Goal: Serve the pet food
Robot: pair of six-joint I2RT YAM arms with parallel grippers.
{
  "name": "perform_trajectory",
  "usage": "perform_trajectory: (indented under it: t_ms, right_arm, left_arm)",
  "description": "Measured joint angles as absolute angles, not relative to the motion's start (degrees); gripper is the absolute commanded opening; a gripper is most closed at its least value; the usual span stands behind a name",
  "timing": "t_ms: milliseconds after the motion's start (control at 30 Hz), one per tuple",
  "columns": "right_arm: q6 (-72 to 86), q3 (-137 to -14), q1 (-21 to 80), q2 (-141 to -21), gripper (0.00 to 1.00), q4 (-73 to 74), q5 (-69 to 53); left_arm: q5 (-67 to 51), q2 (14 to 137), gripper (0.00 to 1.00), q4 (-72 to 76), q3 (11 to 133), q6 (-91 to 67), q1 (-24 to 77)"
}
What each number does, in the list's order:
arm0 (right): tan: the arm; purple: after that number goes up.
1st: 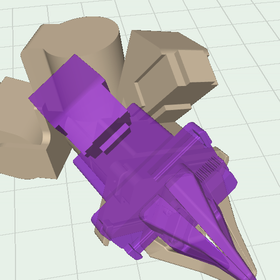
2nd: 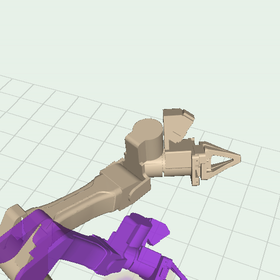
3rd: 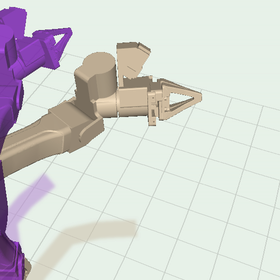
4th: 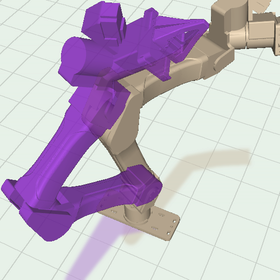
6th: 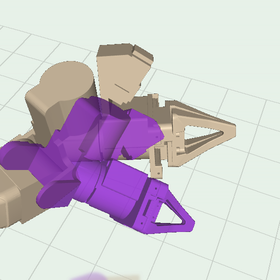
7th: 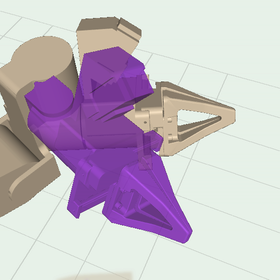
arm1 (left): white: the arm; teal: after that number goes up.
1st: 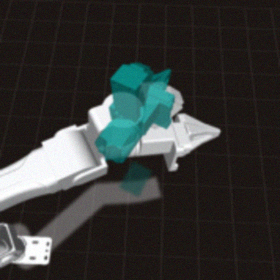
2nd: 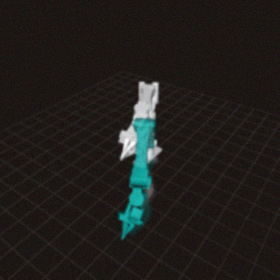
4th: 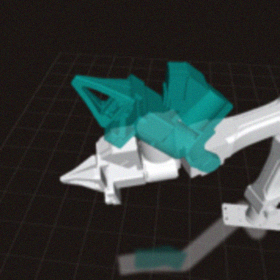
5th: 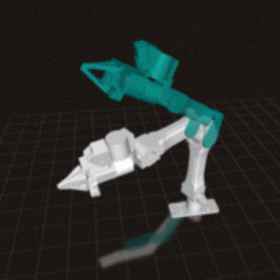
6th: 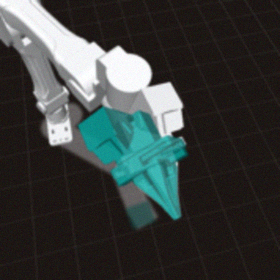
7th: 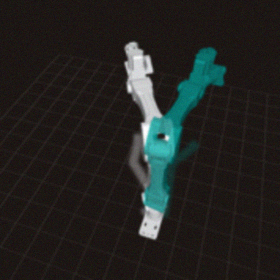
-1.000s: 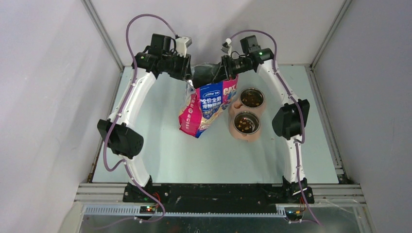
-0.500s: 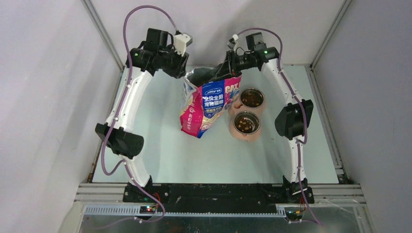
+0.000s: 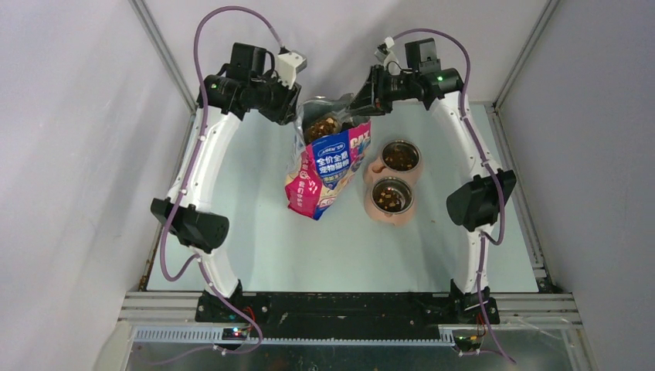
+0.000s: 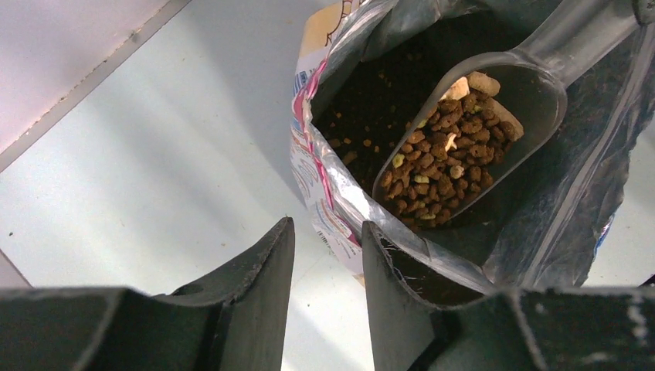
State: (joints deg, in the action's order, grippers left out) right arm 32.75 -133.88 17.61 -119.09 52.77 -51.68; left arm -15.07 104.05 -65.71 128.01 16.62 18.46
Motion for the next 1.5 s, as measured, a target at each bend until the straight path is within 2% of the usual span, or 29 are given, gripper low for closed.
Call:
perform_trajectory:
  t_ms: [367, 667, 967, 1500]
  right_arm:
    - [40.99, -128.97, 12.27, -119.13, 0.0, 44.91, -61.69]
    - [59.86, -109.73, 6.2, -118.17, 0.0, 18.02, -70.08]
    - [73.14, -105.45, 4.97, -117.95, 0.0, -2.24, -73.25]
    - [76.53, -105.45, 1.78, -113.75, 0.0, -7.84, -73.58]
  left_arm:
    - [-12.53, 104.05, 0.47, -66.98, 128.01, 19.9, 18.2]
    - [-9.45, 104.4, 0.49, -68.86, 131.15, 21.52, 18.2]
    - [-7.79, 104.86, 0.49, -69.84, 133.51, 22.52, 18.13]
    - [-7.57, 105.73, 0.51, -69.67, 133.51, 22.04, 16.78]
